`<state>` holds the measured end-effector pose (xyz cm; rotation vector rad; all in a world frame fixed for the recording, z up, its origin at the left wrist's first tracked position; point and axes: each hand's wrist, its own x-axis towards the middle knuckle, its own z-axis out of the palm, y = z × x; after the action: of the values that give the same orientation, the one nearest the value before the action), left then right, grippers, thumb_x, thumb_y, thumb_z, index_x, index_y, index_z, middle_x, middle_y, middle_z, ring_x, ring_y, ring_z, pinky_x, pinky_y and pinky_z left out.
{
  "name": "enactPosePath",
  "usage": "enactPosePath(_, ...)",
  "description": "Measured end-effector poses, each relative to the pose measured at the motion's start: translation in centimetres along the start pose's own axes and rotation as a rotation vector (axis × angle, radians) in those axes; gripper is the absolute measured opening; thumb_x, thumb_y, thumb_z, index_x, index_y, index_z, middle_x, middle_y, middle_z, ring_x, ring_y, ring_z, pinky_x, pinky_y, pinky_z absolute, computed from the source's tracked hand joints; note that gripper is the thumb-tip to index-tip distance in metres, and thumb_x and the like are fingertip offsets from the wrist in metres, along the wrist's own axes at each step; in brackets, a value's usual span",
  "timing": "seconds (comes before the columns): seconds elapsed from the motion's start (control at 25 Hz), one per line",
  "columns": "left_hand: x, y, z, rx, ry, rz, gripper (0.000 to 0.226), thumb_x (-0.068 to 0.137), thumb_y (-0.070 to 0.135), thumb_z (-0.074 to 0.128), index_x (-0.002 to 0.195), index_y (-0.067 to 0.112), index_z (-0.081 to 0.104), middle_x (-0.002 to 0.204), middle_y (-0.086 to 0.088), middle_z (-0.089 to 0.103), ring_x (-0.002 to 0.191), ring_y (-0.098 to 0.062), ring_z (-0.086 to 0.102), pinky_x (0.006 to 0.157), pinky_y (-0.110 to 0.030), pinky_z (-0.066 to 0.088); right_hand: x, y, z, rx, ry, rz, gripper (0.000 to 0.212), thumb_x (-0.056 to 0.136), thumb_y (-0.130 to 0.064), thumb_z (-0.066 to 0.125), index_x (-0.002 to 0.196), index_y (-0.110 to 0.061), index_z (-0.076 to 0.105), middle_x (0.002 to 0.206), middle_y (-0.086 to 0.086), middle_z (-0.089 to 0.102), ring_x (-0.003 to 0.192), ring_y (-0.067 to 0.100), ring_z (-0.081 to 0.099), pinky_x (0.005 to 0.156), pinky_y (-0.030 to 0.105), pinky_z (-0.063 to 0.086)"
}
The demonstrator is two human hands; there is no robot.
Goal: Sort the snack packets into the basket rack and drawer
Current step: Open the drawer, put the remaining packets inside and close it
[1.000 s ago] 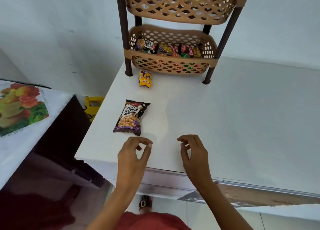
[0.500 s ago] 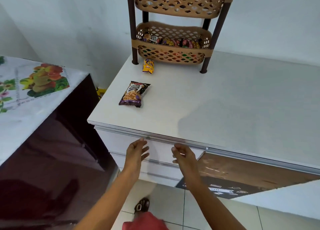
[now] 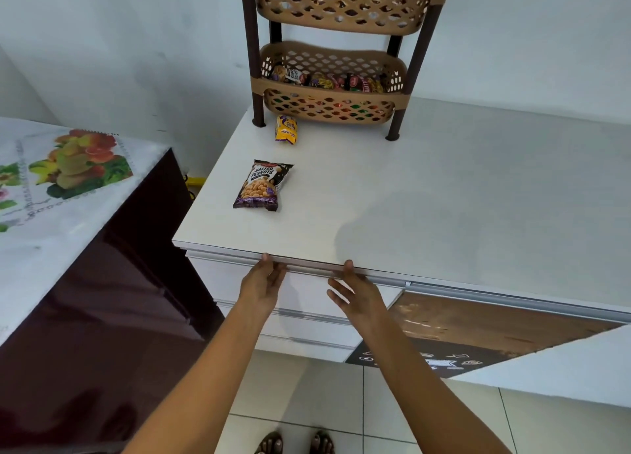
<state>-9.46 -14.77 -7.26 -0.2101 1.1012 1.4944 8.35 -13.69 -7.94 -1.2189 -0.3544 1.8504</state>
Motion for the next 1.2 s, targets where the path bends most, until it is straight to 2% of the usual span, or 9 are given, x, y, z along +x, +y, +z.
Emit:
enactPosePath(0.08,0.0,-0.1,-0.3,0.024,-0.006,-0.007,0.017,0.094,0.014,0.054,0.080,0.007,0.058,0.080,-0.004,0.057,0.076,-0.015,0.058,0.098,-0.031,0.045,0.2,-0.1,0.2,-0.016,0.032,-0.026,0.018,0.085,-0.024,0.066,0.095,-0.010,0.063,0.090,0.008,0.064,0.082,0.021,0.063,0.067,0.028,0.057)
enactPosePath(0.16,-0.2,-0.3,-0.6,0.040,0.006,0.015,0.013,0.092,0.014,0.059,0.080,0.008,0.061,0.080,-0.001,0.058,0.074,-0.014,0.058,0.092,-0.029,0.050,0.0,0.0,0.5,0.076,0.066,-0.027,0.022,0.078,-0.018,0.071,0.093,-0.005,0.062,0.085,0.010,0.062,0.075,0.020,0.060,0.059,0.024,0.058)
enactPosePath(0.24,-0.7,-0.6,-0.9,0.070,0.019,0.052,0.011,0.088,0.017,0.064,0.082,0.008,0.063,0.079,-0.001,0.060,0.072,-0.013,0.058,0.084,-0.026,0.053,-0.2,0.2,0.6,0.160,0.114,-0.013,0.031,0.074,-0.014,0.075,0.097,0.001,0.060,0.084,0.012,0.061,0.076,0.021,0.059,0.058,0.024,0.059)
enactPosePath(0.32,-1.1,-0.7,-1.7,0.116,0.027,0.073,0.012,0.085,0.018,0.068,0.082,0.007,0.063,0.077,-0.003,0.060,0.070,-0.013,0.059,0.079,-0.024,0.056,-0.5,0.7,0.4,0.132,0.162,-0.013,0.035,0.073,-0.014,0.078,0.099,0.003,0.060,0.085,0.014,0.061,0.075,0.024,0.062,0.056,0.024,0.058)
enactPosePath(0.52,-2.2,-0.6,-3.5,0.169,0.035,0.062,0.014,0.082,0.013,0.072,0.082,0.005,0.060,0.075,-0.008,0.061,0.069,-0.015,0.061,0.061,-0.019,0.059,-1.9,1.5,0.1,0.033,0.216,-0.017,0.023,0.072,-0.009,0.080,0.082,0.002,0.063,0.074,0.011,0.062,0.062,0.019,0.061,0.058,0.023,0.058)
enactPosePath(0.68,-3.2,-0.9,-4.6,0.205,0.081,0.078,0.017,0.079,0.013,0.075,0.077,0.006,0.060,0.074,-0.009,0.064,0.068,-0.018,0.063,0.060,-0.018,0.059,-3.8,1.9,-0.2,0.024,0.221,0.007,0.028,0.074,-0.008,0.078,0.095,0.005,0.063,0.080,0.014,0.065,0.068,0.021,0.064,0.054,0.022,0.058)
enactPosePath(0.88,-6.3,-1.7,-9.0,0.300,0.079,0.094,0.024,0.079,0.015,0.075,0.070,0.011,0.053,0.074,-0.007,0.066,0.068,-0.016,0.068,0.071,-0.021,0.060,-8.0,5.0,-2.1,-0.015,0.223,0.043,0.036,0.074,-0.009,0.078,0.103,0.008,0.064,0.089,0.016,0.068,0.080,0.023,0.066,0.060,0.022,0.058)
enactPosePath(1.0,-8.2,-1.6,-11.4,0.350,0.029,0.053,0.019,0.078,0.012,0.074,0.075,0.009,0.056,0.072,-0.006,0.067,0.060,-0.011,0.068,0.067,-0.023,0.060,-10.6,6.7,-3.1,-0.024,0.210,0.043,0.041,0.074,-0.010,0.078,0.106,0.010,0.064,0.094,0.017,0.067,0.084,0.024,0.065,0.064,0.023,0.058)
enactPosePath(1.2,-10.7,-1.7,-14.5,0.450,-0.036,-0.001,0.015,0.080,0.013,0.072,0.085,0.001,0.064,0.083,-0.012,0.069,0.064,-0.013,0.071,0.071,-0.024,0.060,-14.0,8.8,-4.3,-0.111,0.236,0.041,0.034,0.074,-0.013,0.079,0.099,0.006,0.067,0.086,0.016,0.068,0.077,0.023,0.066,0.066,0.027,0.059)
